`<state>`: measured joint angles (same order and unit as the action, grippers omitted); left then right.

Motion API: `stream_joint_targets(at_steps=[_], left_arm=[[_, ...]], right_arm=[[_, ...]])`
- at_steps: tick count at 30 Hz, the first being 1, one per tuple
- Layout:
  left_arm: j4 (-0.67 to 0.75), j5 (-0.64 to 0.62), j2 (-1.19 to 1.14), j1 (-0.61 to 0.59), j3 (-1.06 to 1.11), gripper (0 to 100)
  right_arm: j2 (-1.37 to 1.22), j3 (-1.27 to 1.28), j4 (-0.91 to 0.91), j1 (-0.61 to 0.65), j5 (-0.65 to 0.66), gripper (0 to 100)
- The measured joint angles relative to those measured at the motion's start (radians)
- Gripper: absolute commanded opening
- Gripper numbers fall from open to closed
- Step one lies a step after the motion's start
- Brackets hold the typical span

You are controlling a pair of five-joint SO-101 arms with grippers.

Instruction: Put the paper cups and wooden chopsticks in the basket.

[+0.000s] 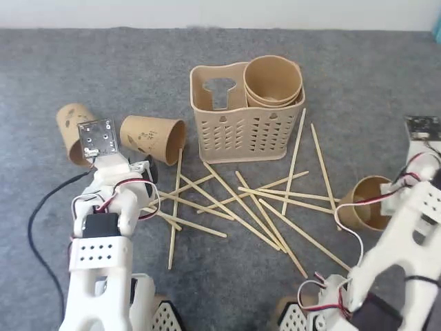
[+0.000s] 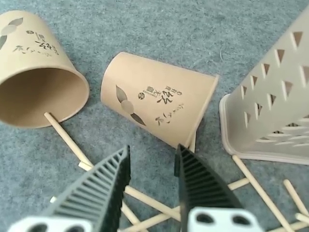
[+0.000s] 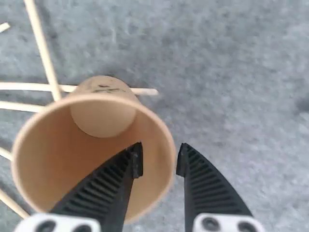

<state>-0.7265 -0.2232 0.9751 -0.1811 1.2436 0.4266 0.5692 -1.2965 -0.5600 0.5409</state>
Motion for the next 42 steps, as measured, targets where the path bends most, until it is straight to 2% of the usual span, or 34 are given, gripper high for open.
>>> stream_joint_targets(at_steps=[2, 4, 6, 12, 17, 23, 31, 42], left_arm=[[0.0, 0.0, 0.0, 0.0, 0.0, 14], [0.0, 0.0, 0.0, 0.0, 0.0, 14], [0.0, 0.0, 0.0, 0.0, 0.0, 14], [0.0, 0.0, 0.0, 0.0, 0.0, 14], [0.0, 0.0, 0.0, 0.0, 0.0, 14], [0.0, 0.0, 0.0, 0.0, 0.0, 14], [0.0, 0.0, 0.0, 0.0, 0.0, 14], [0.0, 0.0, 0.0, 0.0, 0.0, 14]], right_arm=[[-0.011, 0.011, 0.025, 0.025, -0.012, 8.7], [-0.025, 0.037, 0.064, 0.035, -0.031, 0.2], [-0.04, 0.052, 0.106, 0.035, -0.052, 2.5], [-0.043, 0.057, 0.137, 0.035, -0.106, 0.8], [-0.032, -0.037, 0.043, 0.041, -0.12, 0.8], [-0.026, -0.379, -0.196, 0.11, -0.192, 0.8], [-0.153, -0.954, -0.442, 0.324, -0.373, 0.8], [-0.425, -1.53, -0.459, 0.569, -0.586, 0.8]])
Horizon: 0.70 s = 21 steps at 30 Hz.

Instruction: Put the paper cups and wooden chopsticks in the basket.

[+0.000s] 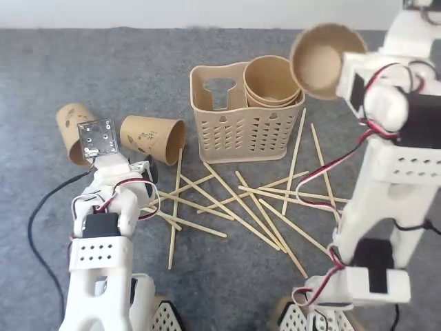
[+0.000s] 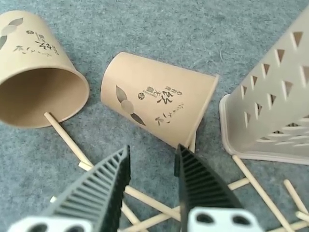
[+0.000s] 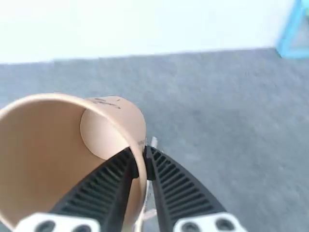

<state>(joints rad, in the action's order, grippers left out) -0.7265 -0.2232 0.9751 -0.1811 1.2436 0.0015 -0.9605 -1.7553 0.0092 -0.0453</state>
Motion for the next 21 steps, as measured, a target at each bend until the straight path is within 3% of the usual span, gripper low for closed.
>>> stream_joint_targets(at_steps=[6, 21], left_arm=[[0.0, 0.0, 0.0, 0.0, 0.0, 14], [0.0, 0.0, 0.0, 0.0, 0.0, 14]], right_arm=[[-0.117, -0.12, 0.015, 0.084, -0.051, 0.8], [-0.238, -0.126, 0.002, 0.14, -0.091, 0.8]])
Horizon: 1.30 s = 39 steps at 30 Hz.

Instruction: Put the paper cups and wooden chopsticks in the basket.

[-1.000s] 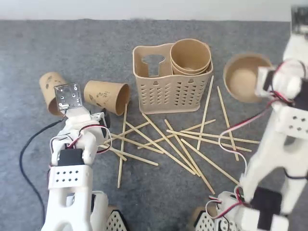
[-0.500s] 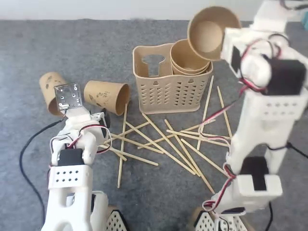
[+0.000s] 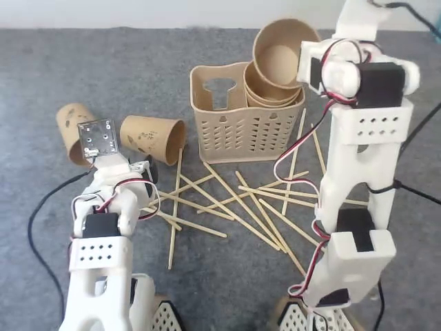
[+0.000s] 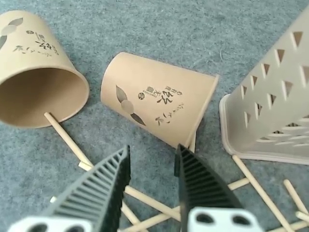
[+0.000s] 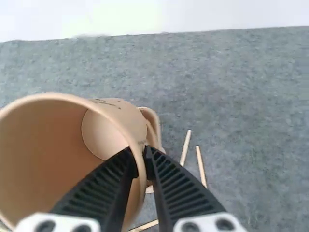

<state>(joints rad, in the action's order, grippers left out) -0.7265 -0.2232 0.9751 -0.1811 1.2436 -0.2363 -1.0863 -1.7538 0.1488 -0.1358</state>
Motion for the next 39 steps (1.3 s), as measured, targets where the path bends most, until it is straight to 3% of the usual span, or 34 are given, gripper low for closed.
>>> stream_joint_targets(at_steps=[14, 22, 32, 36, 39], left_arm=[[0.0, 0.0, 0.0, 0.0, 0.0, 14], [0.0, 0.0, 0.0, 0.0, 0.0, 14], [0.0, 0.0, 0.0, 0.0, 0.0, 14], [0.0, 0.0, 0.0, -0.028, 0.0, 14], [0.0, 0.0, 0.0, -0.041, 0.0, 14]], right_arm=[[-0.012, 0.043, -0.002, 0.04, 0.0, 2.2], [-0.012, 0.077, 0.003, 0.035, 0.0, 23.4], [0.064, 0.031, -0.005, -0.014, 0.002, 12.8], [0.25, 0.192, -0.005, -0.054, 0.051, 4.4], [0.407, 0.388, -0.005, -0.055, 0.112, 3.5]])
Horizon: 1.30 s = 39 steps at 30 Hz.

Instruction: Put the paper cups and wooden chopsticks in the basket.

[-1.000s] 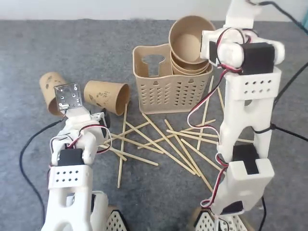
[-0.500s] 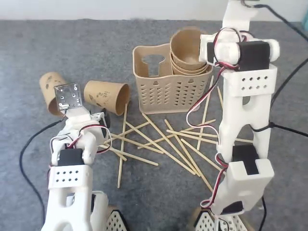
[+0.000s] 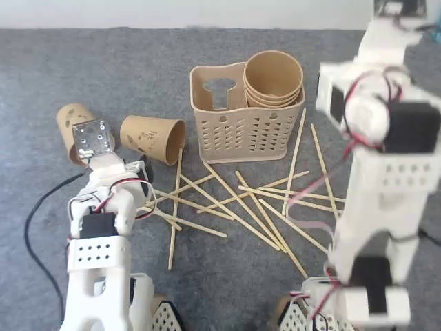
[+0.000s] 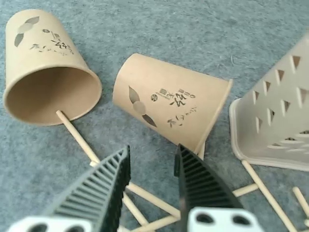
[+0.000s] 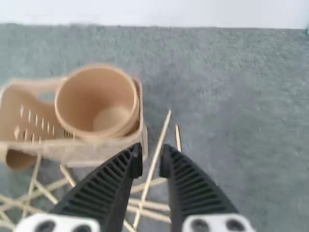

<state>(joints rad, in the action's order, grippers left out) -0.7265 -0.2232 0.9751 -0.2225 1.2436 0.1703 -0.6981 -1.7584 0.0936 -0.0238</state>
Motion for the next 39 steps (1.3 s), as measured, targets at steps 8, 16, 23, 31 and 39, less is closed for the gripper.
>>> stream_joint_targets(at_steps=[8, 16, 23, 31, 39], left_arm=[[0.089, 0.0, 0.0, -0.135, 0.0, 14], [0.081, 0.153, 0.0, -0.272, -0.041, 15], [0.077, 0.269, 0.0, -0.345, -0.054, 15], [-0.046, 0.362, 0.0, -0.365, -0.203, 15], [-0.069, 0.47, -0.069, -0.37, -0.275, 19]], right_arm=[[0.353, 0.457, 0.0, -0.087, 0.155, 3.2], [0.568, 1.056, 0.123, -0.199, 0.336, 3.0], [0.872, 1.542, 0.327, -0.209, 0.439, 3.0], [0.999, 1.889, 0.6, -0.213, 0.448, 3.0], [0.997, 2.062, 0.75, -0.155, 0.351, 3.0]])
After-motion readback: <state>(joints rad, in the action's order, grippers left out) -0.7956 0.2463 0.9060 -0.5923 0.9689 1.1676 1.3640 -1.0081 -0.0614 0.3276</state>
